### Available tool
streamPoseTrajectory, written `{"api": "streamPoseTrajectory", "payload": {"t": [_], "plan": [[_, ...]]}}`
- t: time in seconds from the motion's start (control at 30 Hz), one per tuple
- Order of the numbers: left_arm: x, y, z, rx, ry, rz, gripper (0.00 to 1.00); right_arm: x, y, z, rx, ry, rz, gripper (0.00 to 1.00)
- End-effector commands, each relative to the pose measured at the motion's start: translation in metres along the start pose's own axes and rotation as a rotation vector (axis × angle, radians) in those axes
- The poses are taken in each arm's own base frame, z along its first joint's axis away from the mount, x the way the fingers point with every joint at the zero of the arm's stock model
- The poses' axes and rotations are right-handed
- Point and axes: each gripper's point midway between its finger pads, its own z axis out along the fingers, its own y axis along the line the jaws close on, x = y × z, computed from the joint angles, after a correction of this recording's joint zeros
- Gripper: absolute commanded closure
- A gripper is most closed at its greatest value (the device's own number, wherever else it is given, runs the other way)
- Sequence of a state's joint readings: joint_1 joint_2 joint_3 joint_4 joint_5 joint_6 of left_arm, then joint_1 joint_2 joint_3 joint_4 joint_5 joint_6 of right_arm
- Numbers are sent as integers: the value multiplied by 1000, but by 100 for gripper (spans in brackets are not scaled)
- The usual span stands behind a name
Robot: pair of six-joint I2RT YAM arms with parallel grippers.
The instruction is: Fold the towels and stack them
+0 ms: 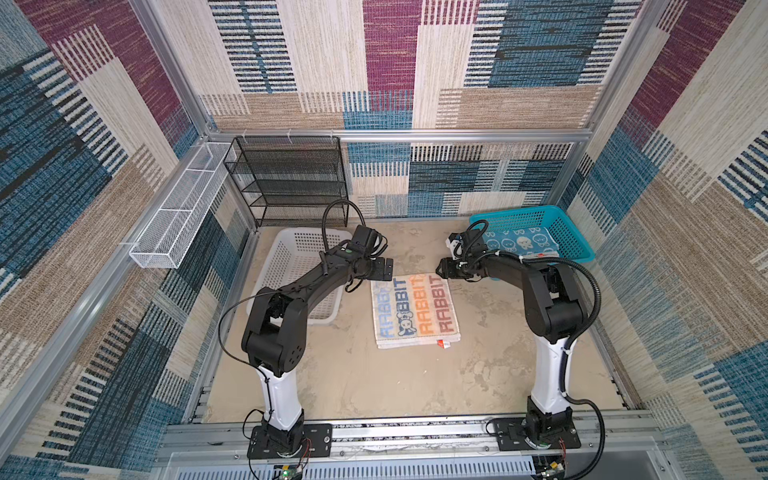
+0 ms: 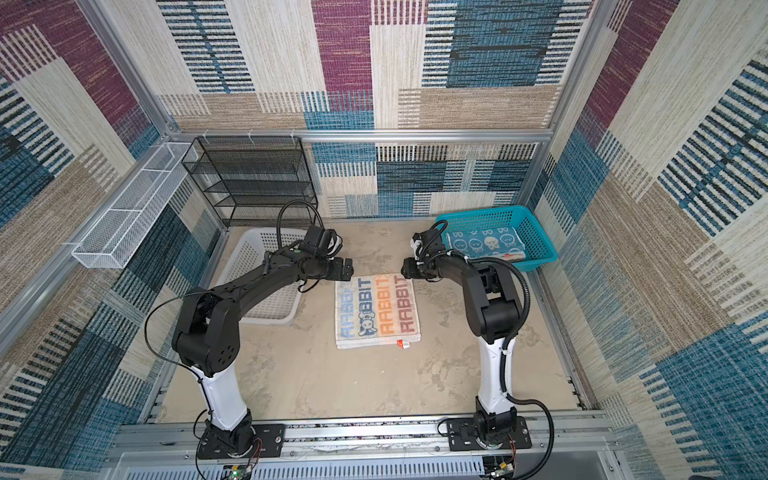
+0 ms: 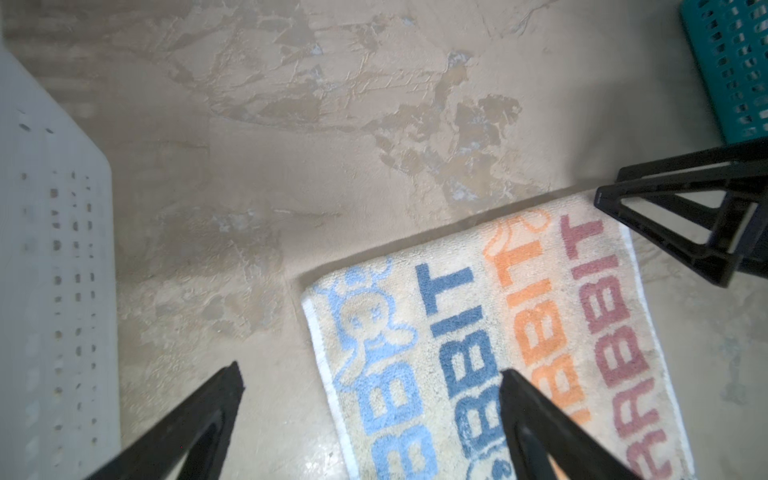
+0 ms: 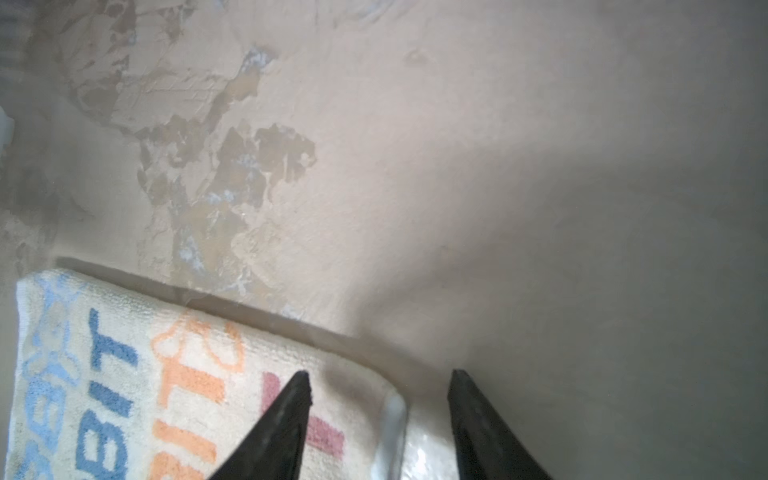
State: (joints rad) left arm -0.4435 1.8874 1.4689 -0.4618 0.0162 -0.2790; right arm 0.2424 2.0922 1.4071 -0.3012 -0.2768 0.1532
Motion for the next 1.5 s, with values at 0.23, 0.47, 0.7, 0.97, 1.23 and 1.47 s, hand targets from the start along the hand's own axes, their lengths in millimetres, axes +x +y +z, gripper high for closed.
{"api": "streamPoseTrajectory", "payload": {"t": [0.23, 0.47, 0.7, 0.97, 1.23, 1.47], "plan": [[3, 3, -7, -21, 10, 40, 1, 35, -20, 5, 99, 101, 22, 62], [16, -8, 10, 39, 73, 31, 1, 35, -21, 2, 92, 97, 36, 77], [26, -4, 30, 39, 142, 9, 0, 34, -15, 2, 60, 94, 42, 95], [20, 12, 51, 17, 176, -7, 9, 29, -15, -1, 62, 84, 26, 100], [22, 14, 73, 17, 216, -1, 20, 28, -13, -4, 61, 76, 20, 100], [27, 19, 86, -2, 233, 15, 37, 26, -12, -4, 56, 72, 19, 100]]}}
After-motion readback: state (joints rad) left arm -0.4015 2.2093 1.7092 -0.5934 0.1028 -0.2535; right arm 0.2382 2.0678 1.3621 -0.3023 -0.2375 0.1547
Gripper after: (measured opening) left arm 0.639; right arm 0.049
